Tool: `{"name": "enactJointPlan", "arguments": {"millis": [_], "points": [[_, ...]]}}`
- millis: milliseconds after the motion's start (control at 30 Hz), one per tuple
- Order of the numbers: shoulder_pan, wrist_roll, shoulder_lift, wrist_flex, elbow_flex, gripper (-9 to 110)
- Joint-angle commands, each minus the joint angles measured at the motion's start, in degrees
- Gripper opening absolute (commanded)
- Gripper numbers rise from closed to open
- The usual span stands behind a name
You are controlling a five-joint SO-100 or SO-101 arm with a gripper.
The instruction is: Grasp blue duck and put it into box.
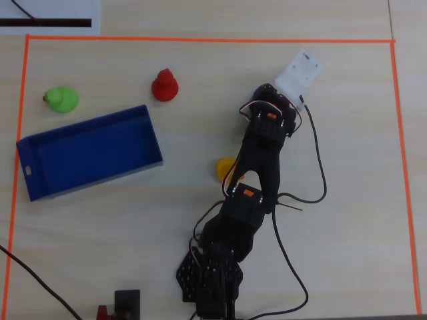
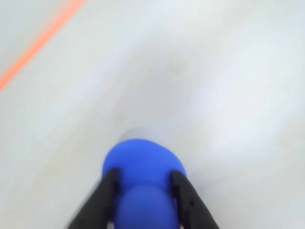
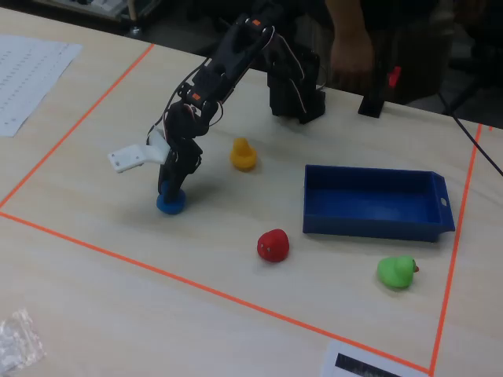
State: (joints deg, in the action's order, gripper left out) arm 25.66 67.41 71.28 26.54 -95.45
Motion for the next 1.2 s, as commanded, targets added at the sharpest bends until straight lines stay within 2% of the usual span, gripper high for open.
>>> {"name": "enactJointPlan", "arguments": {"millis": [0, 367, 533, 700, 800, 933, 1067, 1167], "points": [[-0.35, -1.58, 0.79, 2.2, 0.62, 0], [0.62, -4.57, 3.87, 7.03, 3.16, 0], [-0.09, -9.23, 11.34, 15.03, 5.98, 0], [-3.69, -14.15, 26.81, 26.72, 8.79, 0], [-10.63, -16.87, 36.04, 36.56, 10.28, 0], [-27.33, -22.76, 39.46, 50.89, 16.26, 0], [-43.86, -29.09, 30.59, 61.87, 30.32, 0], [-52.29, -30.94, 22.85, 65.13, 37.71, 0]]}}
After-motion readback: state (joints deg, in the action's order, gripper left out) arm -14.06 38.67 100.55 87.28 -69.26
